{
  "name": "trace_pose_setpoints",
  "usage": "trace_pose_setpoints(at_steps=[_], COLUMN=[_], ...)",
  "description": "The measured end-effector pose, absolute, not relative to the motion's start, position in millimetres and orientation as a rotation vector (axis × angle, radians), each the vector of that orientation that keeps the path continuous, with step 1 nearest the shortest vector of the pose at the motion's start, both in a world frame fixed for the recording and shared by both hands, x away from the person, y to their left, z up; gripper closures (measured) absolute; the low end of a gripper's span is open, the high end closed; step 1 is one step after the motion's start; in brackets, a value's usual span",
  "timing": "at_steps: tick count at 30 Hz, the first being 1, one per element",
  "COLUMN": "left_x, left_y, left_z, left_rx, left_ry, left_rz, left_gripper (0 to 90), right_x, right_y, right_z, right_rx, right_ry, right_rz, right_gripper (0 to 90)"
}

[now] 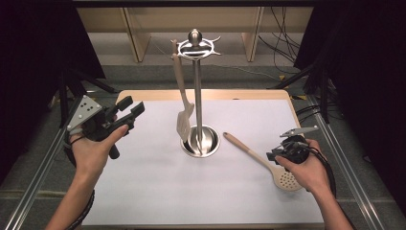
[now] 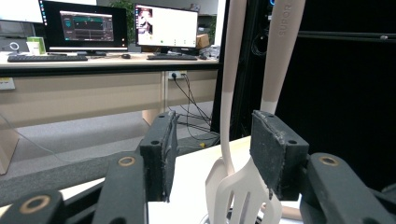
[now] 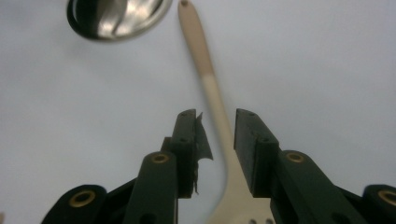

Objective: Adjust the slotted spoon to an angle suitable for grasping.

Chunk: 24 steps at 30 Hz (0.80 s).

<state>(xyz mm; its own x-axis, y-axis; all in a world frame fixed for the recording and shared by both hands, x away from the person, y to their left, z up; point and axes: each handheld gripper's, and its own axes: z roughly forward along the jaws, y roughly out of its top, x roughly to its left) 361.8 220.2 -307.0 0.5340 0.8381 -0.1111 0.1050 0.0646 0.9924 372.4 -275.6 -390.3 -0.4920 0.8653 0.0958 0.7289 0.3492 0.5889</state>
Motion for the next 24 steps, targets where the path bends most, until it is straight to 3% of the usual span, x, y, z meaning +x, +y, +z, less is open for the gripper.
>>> trace_pose_setpoints(at_steps=[8, 24], left_x=[364.3, 364.4], left_y=[220.0, 221.3], left_z=[-309.2, -310.2], left_rx=[1.426, 1.414], left_ry=[0.884, 0.893], left_rz=[0.669, 0.661], left_gripper=[50.2, 50.1], right_x=[385.8, 406.2], right_y=[-274.8, -269.6], right_z=[-415.0, -432.4], right_rx=[1.413, 1.405], right_ry=[2.535, 2.632], right_rz=[0.633, 0.46], right_gripper=[72.0, 73.7])
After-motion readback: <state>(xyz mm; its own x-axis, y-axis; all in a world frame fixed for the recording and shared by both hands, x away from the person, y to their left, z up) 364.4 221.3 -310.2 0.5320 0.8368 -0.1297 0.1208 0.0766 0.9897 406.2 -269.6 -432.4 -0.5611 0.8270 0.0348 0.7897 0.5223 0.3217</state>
